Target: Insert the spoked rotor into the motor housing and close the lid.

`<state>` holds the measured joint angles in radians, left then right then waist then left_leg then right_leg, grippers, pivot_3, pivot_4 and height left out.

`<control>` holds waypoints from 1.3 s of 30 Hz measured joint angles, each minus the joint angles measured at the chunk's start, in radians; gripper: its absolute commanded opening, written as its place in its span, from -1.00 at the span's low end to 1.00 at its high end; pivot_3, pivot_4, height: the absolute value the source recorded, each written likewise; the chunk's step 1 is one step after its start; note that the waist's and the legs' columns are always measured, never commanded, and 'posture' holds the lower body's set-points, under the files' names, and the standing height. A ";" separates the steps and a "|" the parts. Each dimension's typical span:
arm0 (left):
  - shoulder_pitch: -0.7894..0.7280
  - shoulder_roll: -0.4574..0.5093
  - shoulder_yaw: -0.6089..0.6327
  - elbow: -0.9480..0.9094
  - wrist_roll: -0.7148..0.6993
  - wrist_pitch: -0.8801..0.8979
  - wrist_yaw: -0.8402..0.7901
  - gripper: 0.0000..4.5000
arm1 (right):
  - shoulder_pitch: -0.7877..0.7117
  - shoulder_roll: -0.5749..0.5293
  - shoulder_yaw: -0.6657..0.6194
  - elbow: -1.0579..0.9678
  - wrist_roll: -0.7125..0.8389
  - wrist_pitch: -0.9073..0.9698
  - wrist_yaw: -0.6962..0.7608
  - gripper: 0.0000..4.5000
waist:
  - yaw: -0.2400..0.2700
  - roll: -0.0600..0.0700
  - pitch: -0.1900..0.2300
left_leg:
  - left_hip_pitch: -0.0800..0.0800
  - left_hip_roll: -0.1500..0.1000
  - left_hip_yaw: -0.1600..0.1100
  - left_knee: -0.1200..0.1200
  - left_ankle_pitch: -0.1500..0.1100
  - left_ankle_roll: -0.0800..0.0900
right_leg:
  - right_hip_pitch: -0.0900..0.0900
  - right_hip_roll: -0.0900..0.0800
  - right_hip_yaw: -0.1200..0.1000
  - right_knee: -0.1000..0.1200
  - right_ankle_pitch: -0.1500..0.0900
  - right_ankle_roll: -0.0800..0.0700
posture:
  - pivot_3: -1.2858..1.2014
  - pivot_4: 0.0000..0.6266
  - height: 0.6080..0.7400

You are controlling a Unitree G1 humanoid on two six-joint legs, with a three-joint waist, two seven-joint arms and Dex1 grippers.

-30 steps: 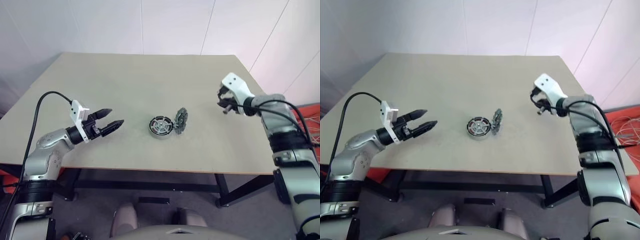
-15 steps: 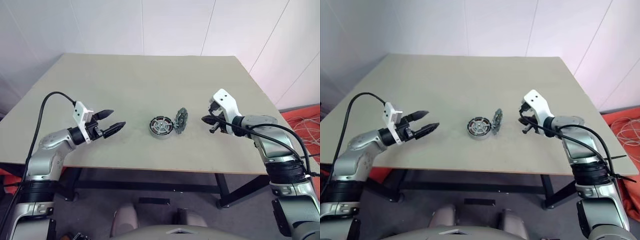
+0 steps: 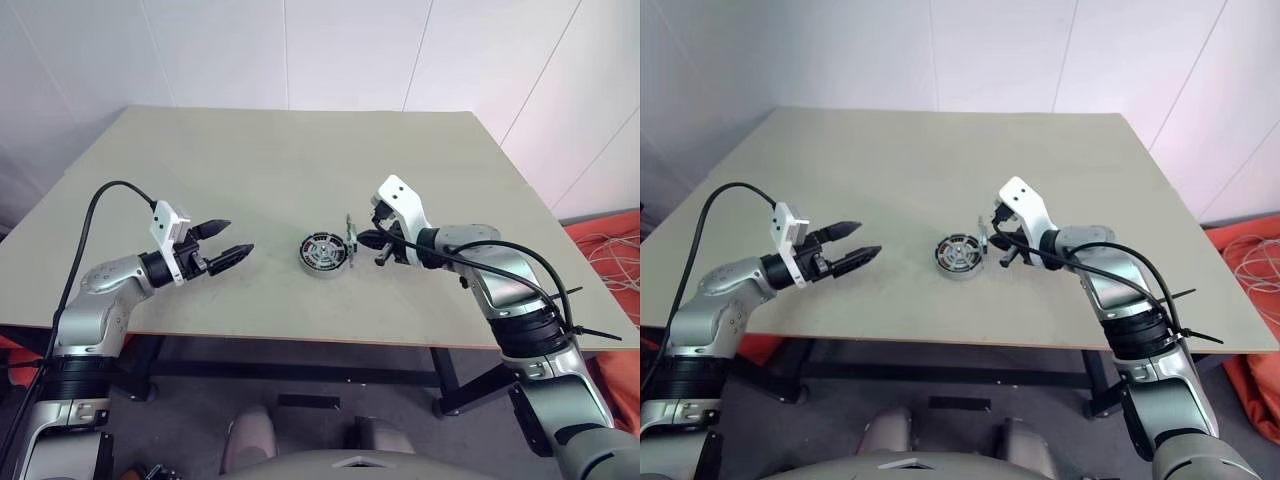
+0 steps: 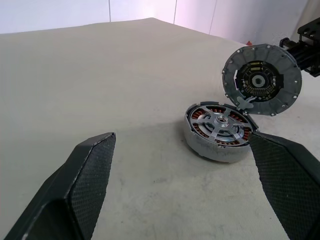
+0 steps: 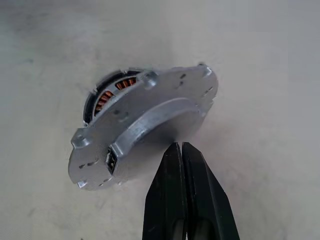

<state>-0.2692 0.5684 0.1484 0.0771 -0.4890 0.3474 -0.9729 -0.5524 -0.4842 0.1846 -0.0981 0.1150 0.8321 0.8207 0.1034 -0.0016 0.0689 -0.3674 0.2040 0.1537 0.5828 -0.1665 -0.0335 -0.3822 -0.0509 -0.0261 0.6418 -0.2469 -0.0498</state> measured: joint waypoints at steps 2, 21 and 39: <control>0.000 0.000 0.000 0.000 0.000 0.000 0.000 1.00 | -0.012 0.011 0.014 0.000 0.003 0.004 -0.005 -0.99 | 0.000 0.000 0.000 | 0.000 0.000 0.000 0.000 0.001 -0.001 | 0.000 0.000 0.000 0.000 0.000 0.000 | 0.03 -1.00 1.00; -0.006 -0.002 -0.003 0.005 0.001 0.000 0.001 1.00 | -0.114 0.173 0.182 0.176 -0.070 -0.073 -0.120 -0.99 | -0.004 0.000 0.000 | 0.000 0.000 -0.001 -0.001 0.001 -0.002 | 0.000 0.000 0.000 0.000 0.000 0.000 | 0.03 -1.00 1.00; 0.053 -0.024 -0.019 0.017 0.002 -0.029 -0.039 1.00 | -0.051 0.215 0.085 0.248 -0.005 -0.315 -0.089 -0.91 | -0.004 0.000 0.000 | -0.001 0.000 -0.001 -0.001 0.001 -0.002 | -0.001 0.000 0.000 0.000 0.000 0.000 | 0.03 -1.00 1.00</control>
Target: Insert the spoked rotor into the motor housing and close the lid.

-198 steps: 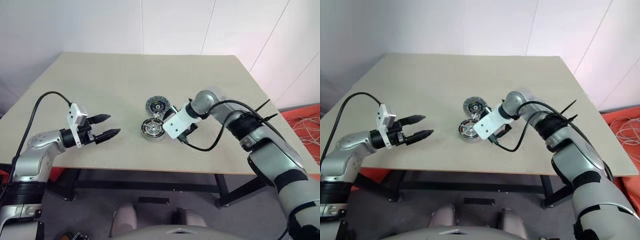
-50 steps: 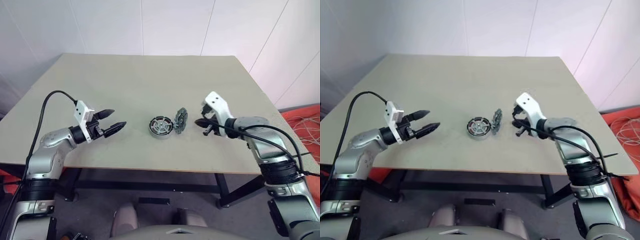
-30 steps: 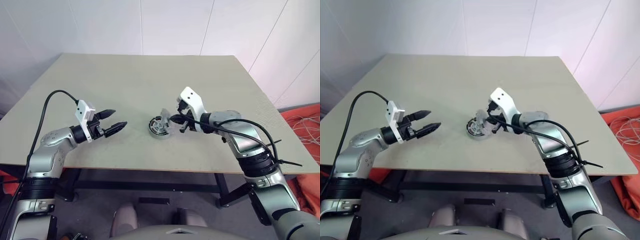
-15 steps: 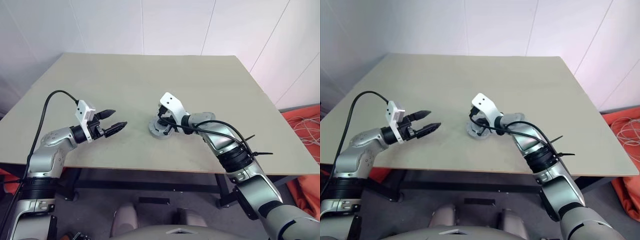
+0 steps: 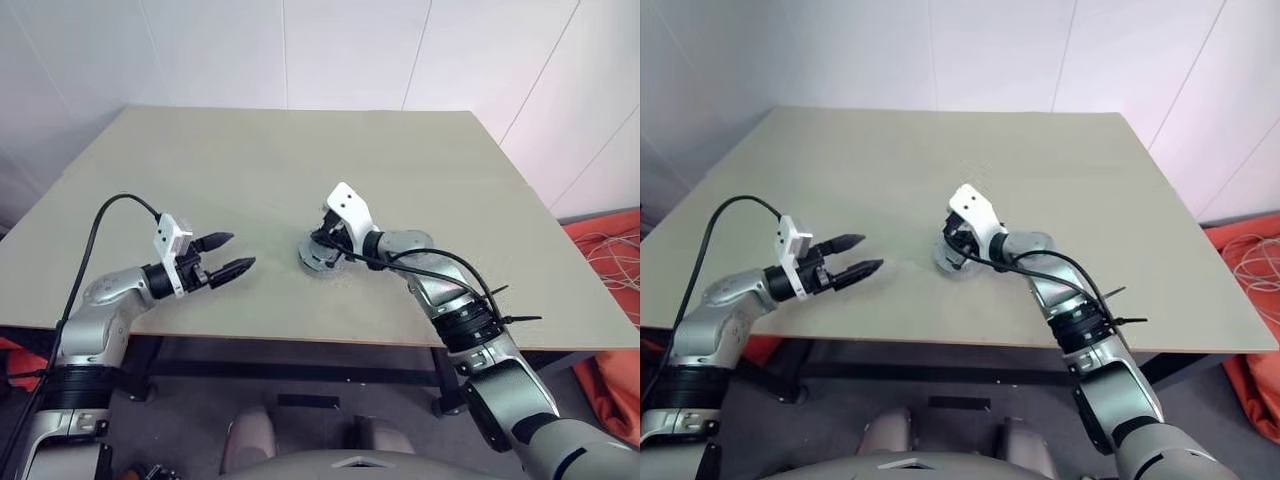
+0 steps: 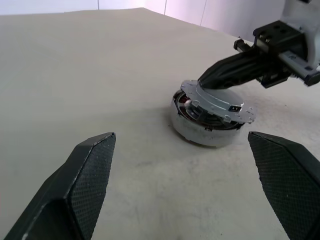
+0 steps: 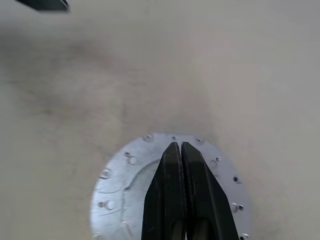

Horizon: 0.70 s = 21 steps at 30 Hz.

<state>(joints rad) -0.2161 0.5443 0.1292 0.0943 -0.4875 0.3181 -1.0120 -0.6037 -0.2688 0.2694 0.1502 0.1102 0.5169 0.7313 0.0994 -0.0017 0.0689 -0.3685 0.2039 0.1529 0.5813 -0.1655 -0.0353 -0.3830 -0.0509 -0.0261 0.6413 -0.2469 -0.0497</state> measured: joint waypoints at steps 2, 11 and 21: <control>0.006 -0.018 -0.010 0.000 0.001 -0.008 0.000 1.00 | 0.000 -0.002 -0.030 0.000 0.018 -0.009 0.013 -0.74 | 0.000 0.000 0.000 | 0.001 0.000 0.000 0.000 0.000 0.000 | 0.000 0.000 0.000 0.000 0.000 0.000 | 0.03 -1.00 1.00; 0.030 -0.039 -0.017 0.003 0.001 -0.027 -0.002 1.00 | 0.002 -0.043 -0.044 0.017 0.046 -0.056 0.090 0.60 | -0.001 0.000 0.000 | 0.001 0.000 0.000 0.000 0.000 0.000 | 0.000 0.000 0.000 0.000 0.000 0.000 | 0.03 -1.00 1.00; 0.018 0.022 -0.020 0.053 0.038 -0.086 -0.080 1.00 | 0.006 -0.084 -0.019 0.129 0.010 -0.157 0.170 0.97 | -0.001 0.000 0.000 | 0.001 0.000 0.000 0.000 -0.001 0.001 | 0.000 0.000 0.000 0.000 0.000 0.000 | 0.03 -1.00 1.00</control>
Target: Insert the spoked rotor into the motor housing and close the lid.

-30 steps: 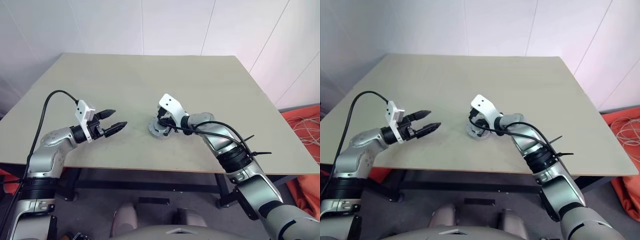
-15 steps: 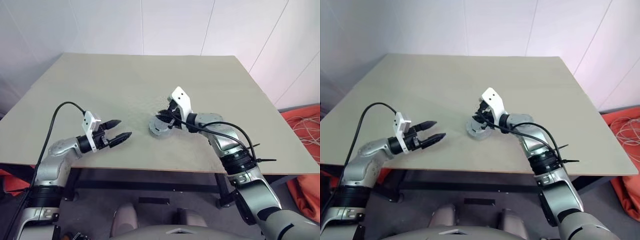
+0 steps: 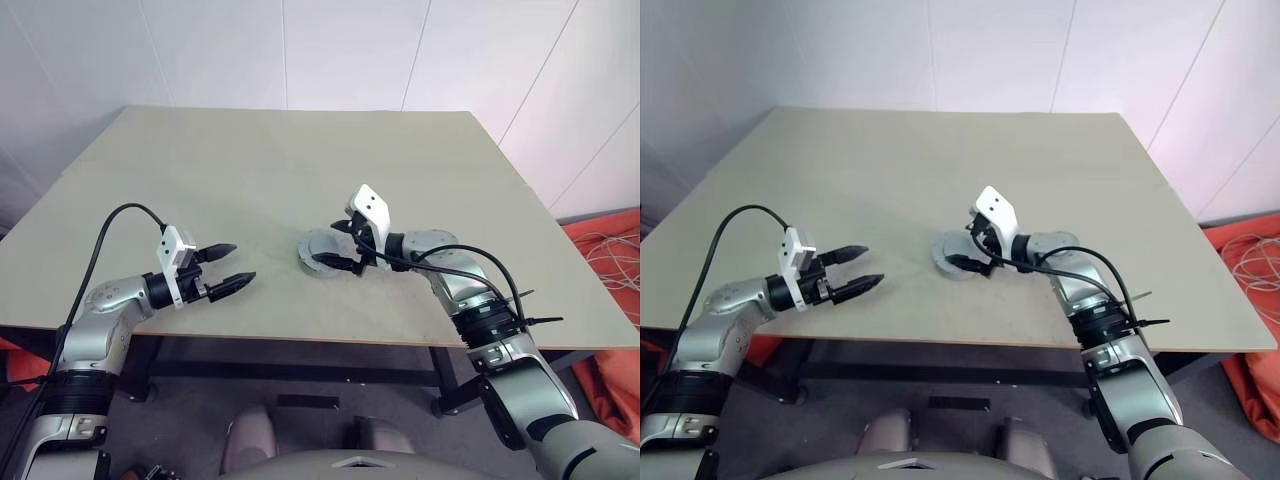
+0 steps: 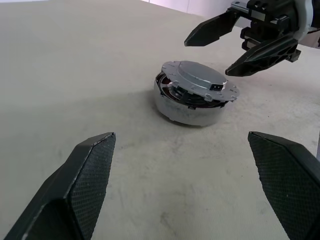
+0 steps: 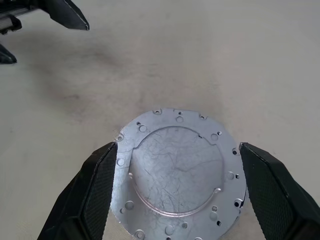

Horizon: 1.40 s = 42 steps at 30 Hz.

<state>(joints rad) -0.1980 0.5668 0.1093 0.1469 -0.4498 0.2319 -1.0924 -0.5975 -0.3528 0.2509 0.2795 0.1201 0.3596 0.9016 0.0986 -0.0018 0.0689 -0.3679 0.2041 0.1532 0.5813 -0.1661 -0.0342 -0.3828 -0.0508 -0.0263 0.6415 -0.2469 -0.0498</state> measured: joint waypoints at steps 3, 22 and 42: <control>-0.004 0.000 0.000 0.006 0.008 -0.014 -0.011 1.00 | 0.000 0.001 0.006 0.043 -0.022 -0.034 -0.003 0.97 | 0.000 0.000 0.000 | 0.000 0.000 0.000 0.000 0.000 0.000 | 0.000 0.000 0.000 0.000 0.000 0.000 | 0.03 -1.00 1.00; -0.018 -0.008 -0.005 0.043 0.033 -0.054 -0.016 1.00 | -0.017 0.051 0.025 0.102 -0.057 -0.083 -0.002 0.39 | 0.000 0.000 0.000 | 0.000 0.000 0.000 0.000 0.000 0.001 | 0.000 0.000 0.000 0.000 0.000 0.000 | 0.03 -1.00 1.00; -0.028 -0.014 -0.010 0.057 0.039 -0.063 -0.017 1.00 | -0.027 0.062 0.000 0.058 -0.062 0.023 -0.058 0.39 | 0.002 0.000 0.000 | -0.001 0.000 0.000 0.000 0.000 0.001 | -0.001 0.000 0.000 0.000 0.000 0.000 | 0.03 -1.00 1.00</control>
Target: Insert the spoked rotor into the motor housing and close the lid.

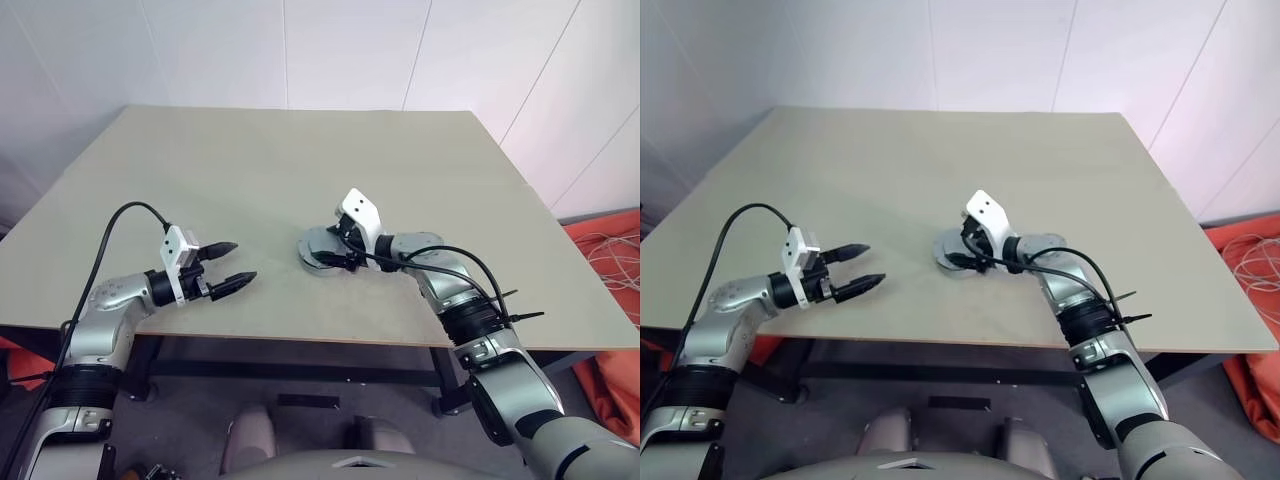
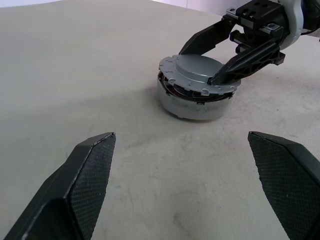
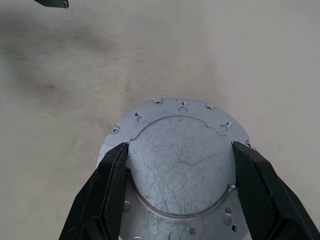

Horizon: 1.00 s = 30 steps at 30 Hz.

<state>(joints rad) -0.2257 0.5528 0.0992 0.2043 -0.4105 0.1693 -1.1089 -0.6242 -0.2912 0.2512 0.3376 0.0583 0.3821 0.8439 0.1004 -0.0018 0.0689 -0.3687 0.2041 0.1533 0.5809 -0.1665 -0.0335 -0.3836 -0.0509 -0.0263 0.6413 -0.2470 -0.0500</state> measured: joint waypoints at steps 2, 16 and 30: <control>0.000 0.000 -0.002 0.004 0.000 0.000 0.000 1.00 | -0.001 -0.001 0.005 0.000 -0.012 0.004 -0.006 0.39 | 0.000 0.000 0.000 | 0.000 0.000 0.000 0.000 0.000 0.000 | 0.000 0.000 0.000 0.000 0.000 0.000 | 0.03 -1.00 1.00; -0.002 -0.002 -0.004 0.007 0.001 0.000 0.000 1.00 | -0.004 -0.004 0.009 0.000 -0.026 0.015 0.007 0.39 | 0.000 0.000 0.000 | 0.000 0.000 0.000 0.000 0.000 0.000 | 0.000 0.000 0.000 0.000 0.000 0.000 | 0.03 -1.00 1.00; -0.008 -0.006 -0.012 0.007 0.001 0.002 0.013 1.00 | -0.018 -0.008 0.029 0.002 -0.044 0.032 0.000 0.39 | -0.001 0.000 0.000 | 0.001 0.000 0.000 0.000 0.000 0.000 | 0.000 0.000 0.000 0.000 0.000 0.000 | 0.03 -1.00 1.00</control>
<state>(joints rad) -0.2336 0.5471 0.0875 0.2115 -0.4091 0.1714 -1.0962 -0.6424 -0.2989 0.2798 0.3397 0.0141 0.4143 0.8437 0.0991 -0.0018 0.0689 -0.3682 0.2042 0.1532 0.5808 -0.1664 -0.0336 -0.3835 -0.0509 -0.0262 0.6414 -0.2470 -0.0499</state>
